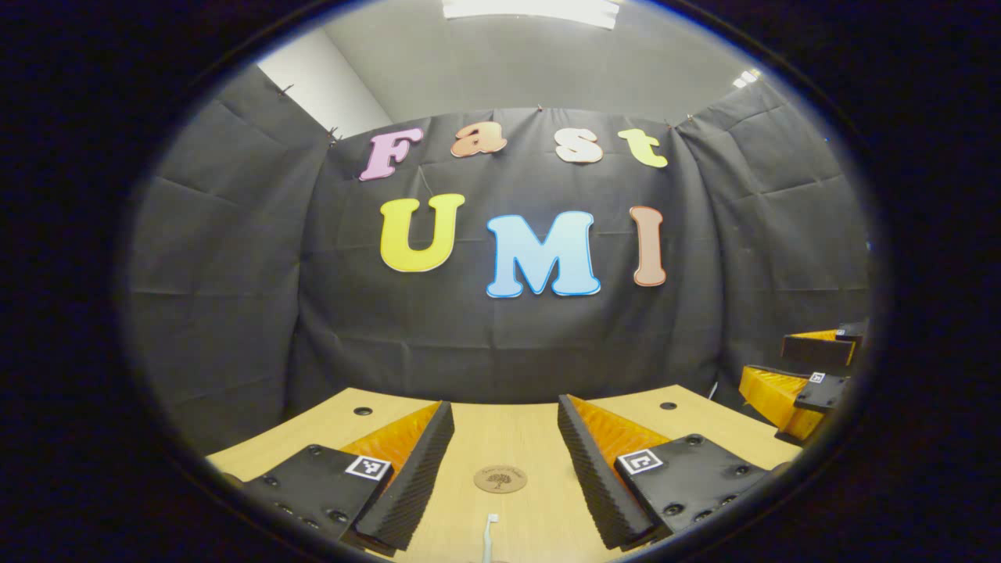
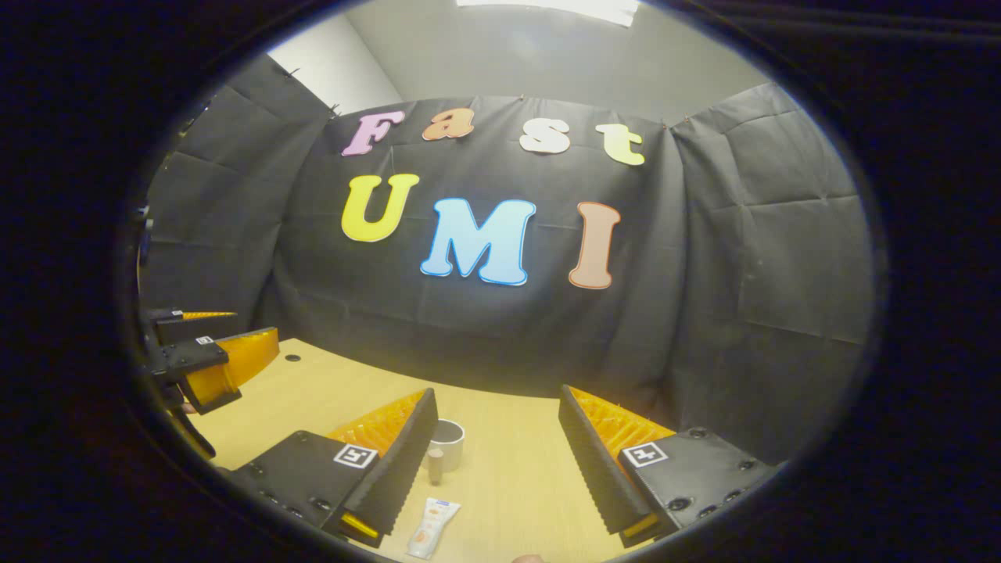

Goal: Put the toothbrush and toothpaste on the desktop into the cup, then pick up the cup and place it on the coaster on the desktop.

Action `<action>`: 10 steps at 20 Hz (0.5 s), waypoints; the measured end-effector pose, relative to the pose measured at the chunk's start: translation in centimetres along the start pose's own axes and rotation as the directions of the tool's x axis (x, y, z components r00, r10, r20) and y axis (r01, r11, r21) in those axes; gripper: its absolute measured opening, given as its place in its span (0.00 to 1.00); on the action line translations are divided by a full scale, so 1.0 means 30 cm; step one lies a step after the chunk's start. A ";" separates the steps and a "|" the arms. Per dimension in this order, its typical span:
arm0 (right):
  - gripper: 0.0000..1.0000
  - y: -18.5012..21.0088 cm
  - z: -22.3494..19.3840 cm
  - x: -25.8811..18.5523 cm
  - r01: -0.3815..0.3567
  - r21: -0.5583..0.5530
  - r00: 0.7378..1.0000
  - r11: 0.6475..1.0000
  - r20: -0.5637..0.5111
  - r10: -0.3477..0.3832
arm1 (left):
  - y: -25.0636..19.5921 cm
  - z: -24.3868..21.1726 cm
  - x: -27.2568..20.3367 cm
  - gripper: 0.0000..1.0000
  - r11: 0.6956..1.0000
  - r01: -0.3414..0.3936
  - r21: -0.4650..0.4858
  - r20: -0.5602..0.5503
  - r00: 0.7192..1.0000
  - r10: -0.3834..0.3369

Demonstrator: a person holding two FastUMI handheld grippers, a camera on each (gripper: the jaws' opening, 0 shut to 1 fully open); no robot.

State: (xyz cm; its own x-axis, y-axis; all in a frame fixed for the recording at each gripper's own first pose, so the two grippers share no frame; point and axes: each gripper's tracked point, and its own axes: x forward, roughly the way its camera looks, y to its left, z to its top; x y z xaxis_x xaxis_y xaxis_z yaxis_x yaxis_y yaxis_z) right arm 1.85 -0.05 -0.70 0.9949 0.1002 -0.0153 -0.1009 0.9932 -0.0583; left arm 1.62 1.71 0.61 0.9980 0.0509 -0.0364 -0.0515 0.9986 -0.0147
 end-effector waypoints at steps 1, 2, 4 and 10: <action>0.99 0.009 -0.014 0.003 -0.005 0.000 1.000 1.000 -0.014 0.005 | 0.004 0.003 0.004 0.90 1.000 0.005 -0.002 0.004 1.000 -0.005; 0.99 0.021 -0.012 0.003 -0.012 0.002 1.000 1.000 -0.013 0.012 | -0.002 0.006 0.008 0.93 1.000 0.017 -0.001 0.006 1.000 -0.017; 0.99 0.023 -0.023 0.015 -0.009 0.008 1.000 1.000 -0.027 0.010 | 0.004 -0.014 0.020 0.93 1.000 0.026 0.016 -0.024 0.999 -0.026; 0.99 0.079 -0.118 0.071 -0.022 0.076 0.981 0.997 -0.191 0.036 | 0.020 -0.134 0.098 0.87 0.997 0.073 0.009 -0.148 0.986 -0.071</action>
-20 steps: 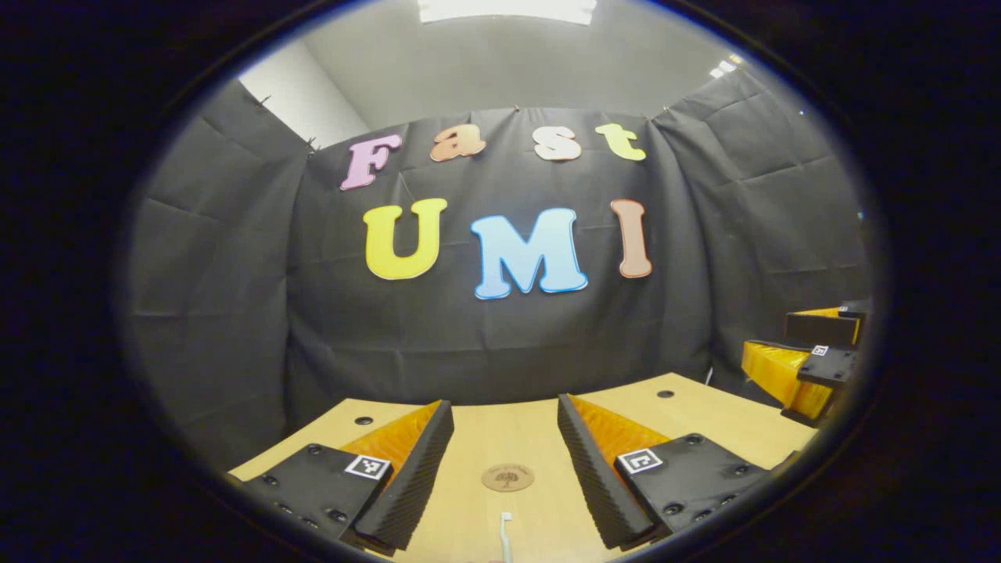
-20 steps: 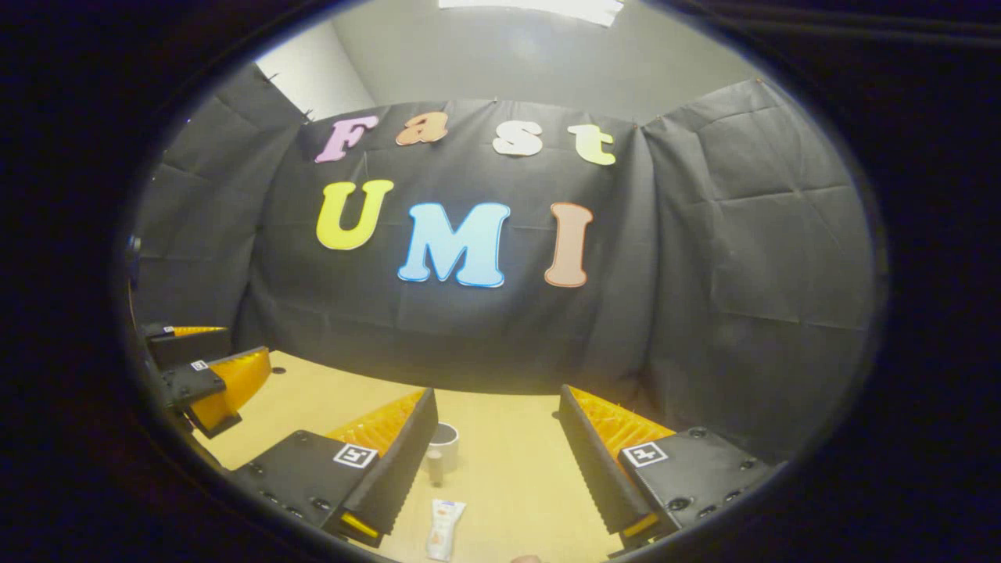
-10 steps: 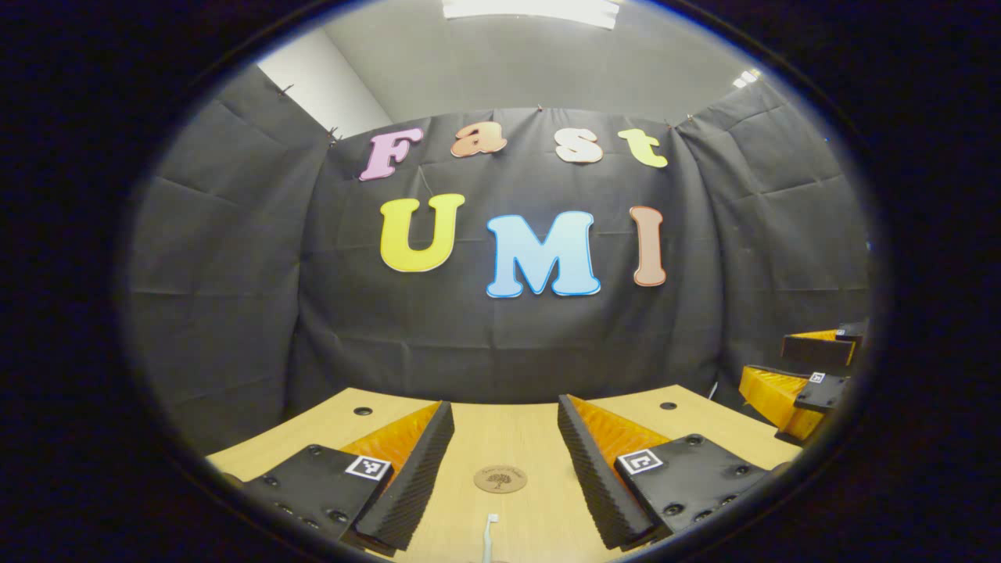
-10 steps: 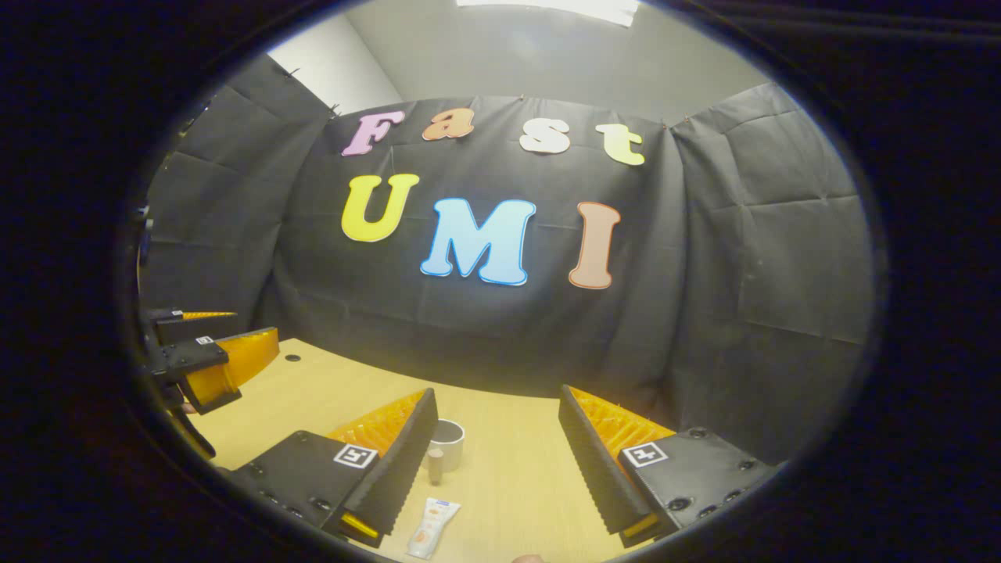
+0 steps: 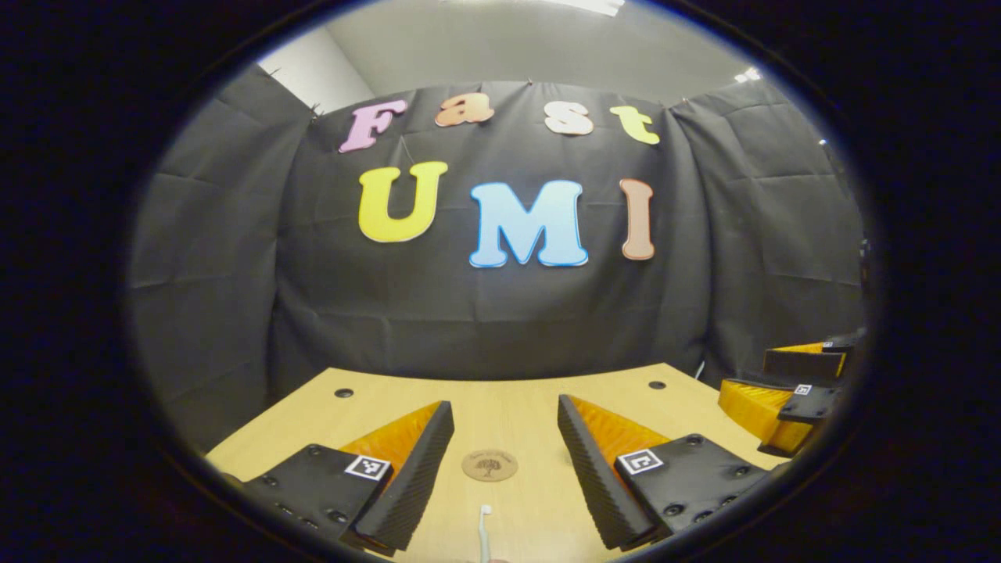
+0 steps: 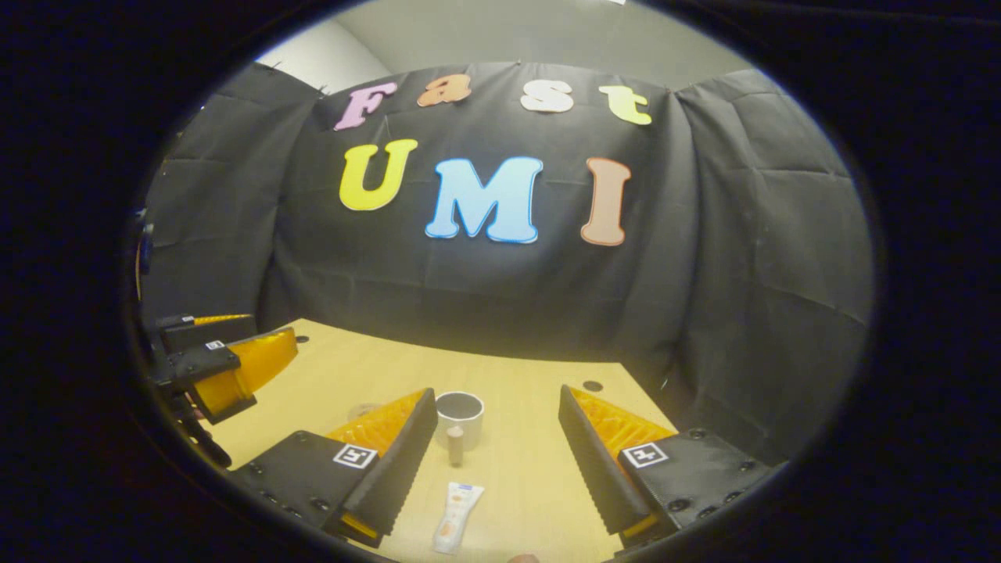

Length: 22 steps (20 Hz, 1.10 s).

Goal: Put the toothbrush and toothpaste on the desktop into the cup, then pick up the cup and place it on the coaster on the desktop.

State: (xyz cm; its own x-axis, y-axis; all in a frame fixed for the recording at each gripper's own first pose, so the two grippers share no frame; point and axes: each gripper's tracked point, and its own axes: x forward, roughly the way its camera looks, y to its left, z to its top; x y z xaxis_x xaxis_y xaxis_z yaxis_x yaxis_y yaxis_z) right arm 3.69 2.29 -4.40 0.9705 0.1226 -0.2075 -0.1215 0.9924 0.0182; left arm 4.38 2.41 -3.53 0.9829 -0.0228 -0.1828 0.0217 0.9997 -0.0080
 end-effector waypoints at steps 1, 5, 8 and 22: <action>0.98 0.003 -0.019 0.016 0.003 0.022 0.999 1.000 -0.043 -0.002 | 0.012 -0.019 0.011 0.90 1.000 -0.001 -0.001 -0.025 1.000 0.001; 0.98 0.069 -0.136 0.062 -0.028 0.129 0.962 0.991 -0.265 0.062 | 0.048 -0.151 0.059 0.90 0.999 0.005 -0.032 -0.169 0.985 -0.011; 0.99 0.091 -0.209 0.093 -0.037 0.110 0.924 0.993 -0.375 0.076 | 0.068 -0.254 0.095 0.90 1.000 0.021 -0.020 -0.284 0.958 -0.026; 0.99 0.146 -0.543 0.165 -0.034 0.124 0.659 0.992 -0.743 0.115 | 0.111 -0.744 0.065 0.92 0.990 -0.082 -0.111 -0.814 0.579 -0.043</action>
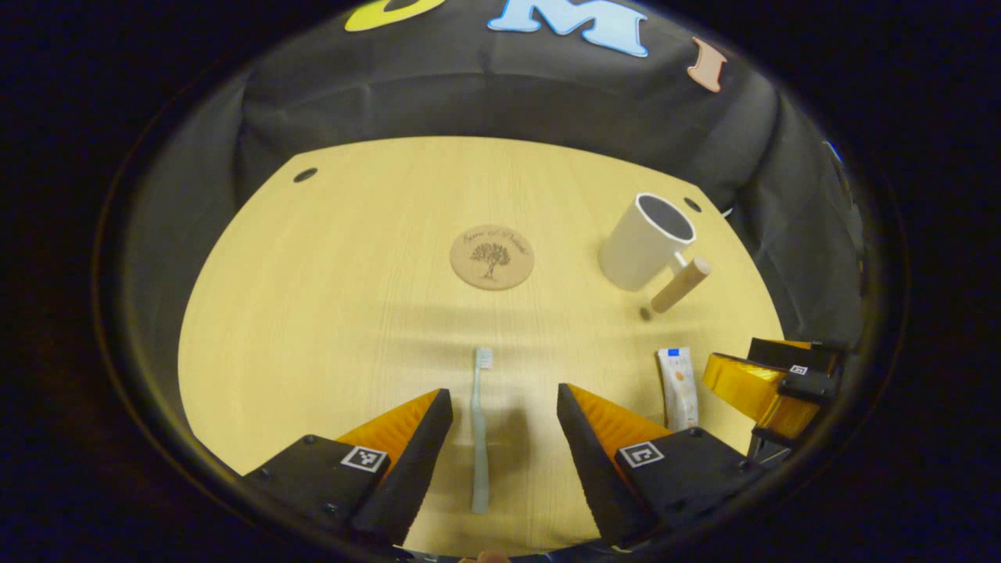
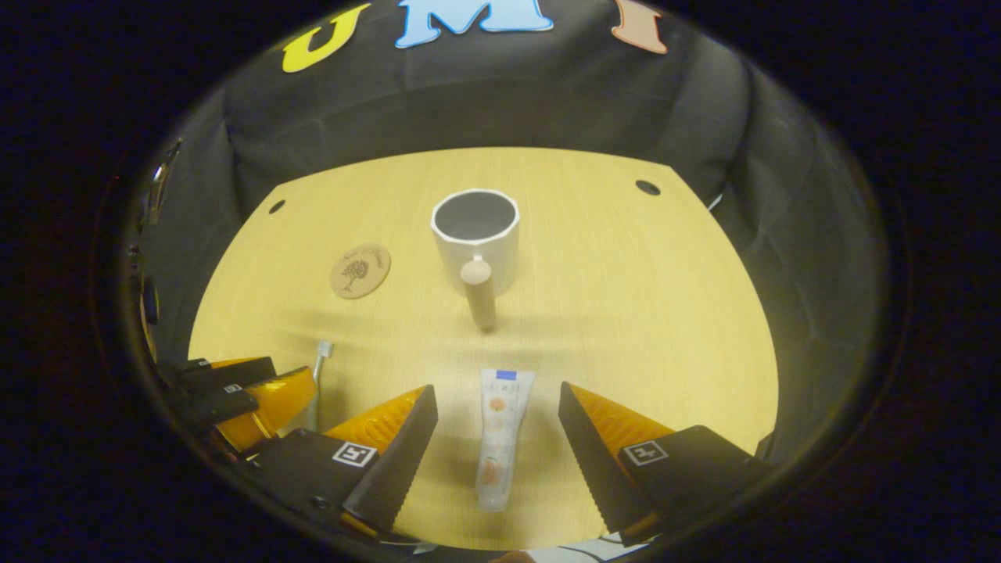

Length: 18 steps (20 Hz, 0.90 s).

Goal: Put the toothbrush and toothpaste on the desktop into the cup, then pick up the cup and place it on the coaster on the desktop.

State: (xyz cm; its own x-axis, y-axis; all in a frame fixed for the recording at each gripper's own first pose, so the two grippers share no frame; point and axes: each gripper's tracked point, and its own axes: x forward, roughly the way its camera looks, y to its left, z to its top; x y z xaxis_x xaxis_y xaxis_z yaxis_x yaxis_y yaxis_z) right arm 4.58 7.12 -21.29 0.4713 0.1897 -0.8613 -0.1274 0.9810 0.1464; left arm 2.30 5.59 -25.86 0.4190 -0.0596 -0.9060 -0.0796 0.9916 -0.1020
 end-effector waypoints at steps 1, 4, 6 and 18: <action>0.99 -0.001 -0.016 0.021 -0.003 0.005 0.999 1.000 -0.034 0.004 | 0.002 -0.020 0.016 0.92 1.000 0.000 -0.004 -0.035 0.999 0.000; 0.99 -0.014 -0.058 0.057 0.011 0.003 0.995 1.000 -0.103 -0.010 | 0.025 -0.061 0.059 0.93 1.000 -0.012 -0.005 -0.113 0.994 0.011; 0.99 -0.021 -0.075 0.084 0.022 0.008 0.991 1.000 -0.134 -0.020 | 0.031 -0.075 0.082 0.93 1.000 -0.016 -0.010 -0.152 0.988 0.014; 0.99 0.010 -0.159 0.176 -0.016 0.060 0.938 0.998 -0.346 0.036 | 0.035 -0.157 0.127 0.91 0.995 -0.045 0.089 -0.401 0.913 0.077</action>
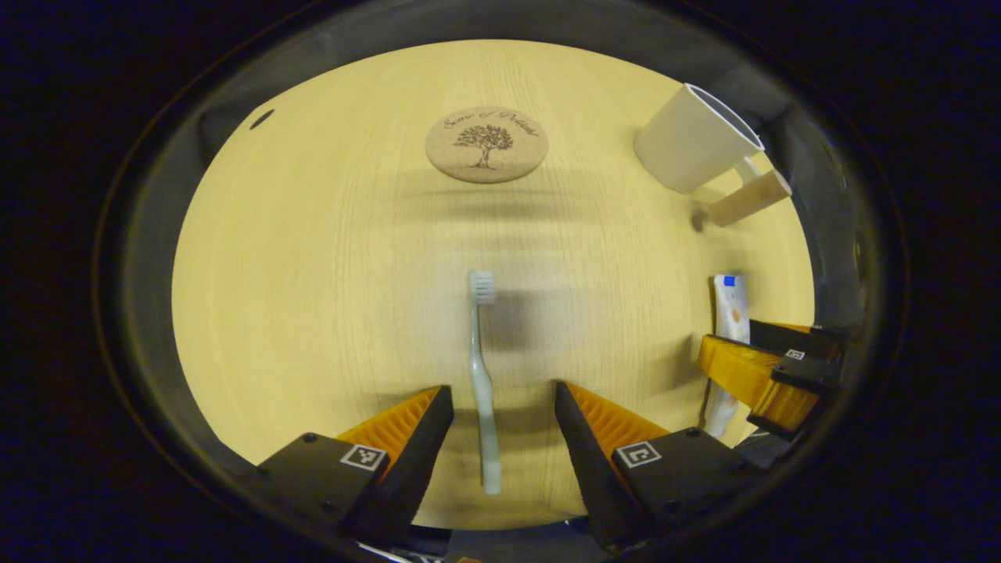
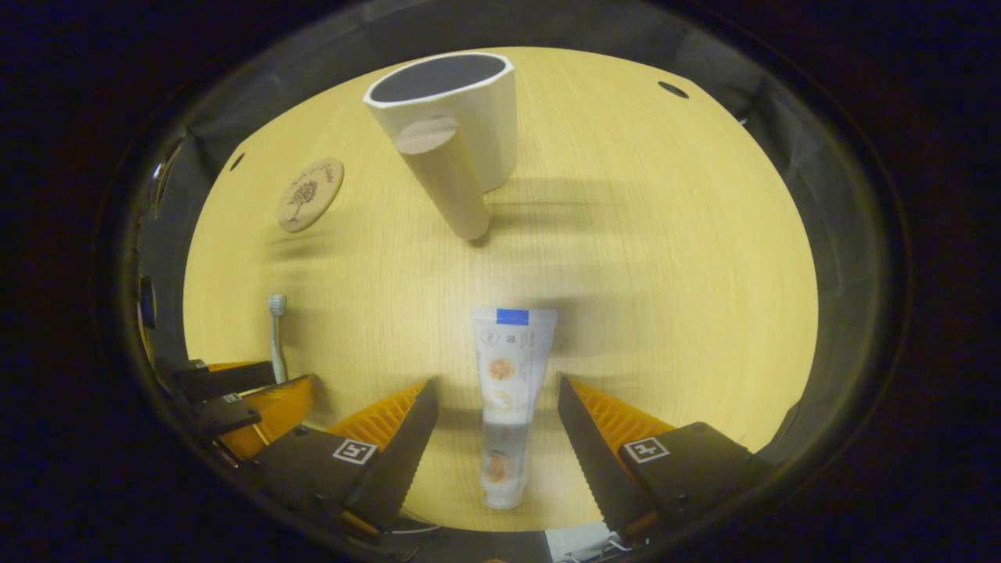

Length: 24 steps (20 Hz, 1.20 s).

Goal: Put the toothbrush and toothpaste on the desktop into the cup, then pick up the cup and place it on the coaster on the desktop.

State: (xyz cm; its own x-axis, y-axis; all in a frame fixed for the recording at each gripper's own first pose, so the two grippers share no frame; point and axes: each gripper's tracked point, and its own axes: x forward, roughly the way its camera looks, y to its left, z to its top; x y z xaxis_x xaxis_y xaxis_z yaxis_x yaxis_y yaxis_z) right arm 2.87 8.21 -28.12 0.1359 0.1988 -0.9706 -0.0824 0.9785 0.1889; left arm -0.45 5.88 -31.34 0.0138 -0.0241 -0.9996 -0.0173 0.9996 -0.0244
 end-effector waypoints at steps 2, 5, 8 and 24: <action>0.92 -0.013 0.009 0.013 0.021 -0.011 1.000 1.000 0.000 -0.021 | 0.015 -0.003 0.003 0.90 0.999 -0.029 0.030 -0.020 0.999 0.029; 0.76 -0.021 0.011 0.012 0.036 -0.016 0.999 0.999 -0.002 -0.036 | 0.024 -0.001 0.001 0.67 0.999 -0.039 0.027 -0.033 0.999 0.039; 0.47 -0.024 0.012 0.016 0.032 0.001 0.999 0.999 -0.012 -0.032 | 0.032 -0.017 -0.004 0.37 0.999 -0.031 0.017 -0.049 0.998 0.032; 0.34 -0.023 0.038 -0.029 -0.121 -0.015 0.979 0.993 0.166 0.122 | 0.079 -0.004 -0.011 0.10 0.993 0.066 -0.102 0.133 0.990 -0.053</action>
State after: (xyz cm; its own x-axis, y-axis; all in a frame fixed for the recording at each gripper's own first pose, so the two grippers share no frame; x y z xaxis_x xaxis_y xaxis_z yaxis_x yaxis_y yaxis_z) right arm 3.94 7.42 -27.23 0.2869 0.3227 -0.9020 -0.1129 0.9464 0.3027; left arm -0.60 8.26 -31.06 0.1474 -0.0740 -0.9863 -0.1182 0.9887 -0.0919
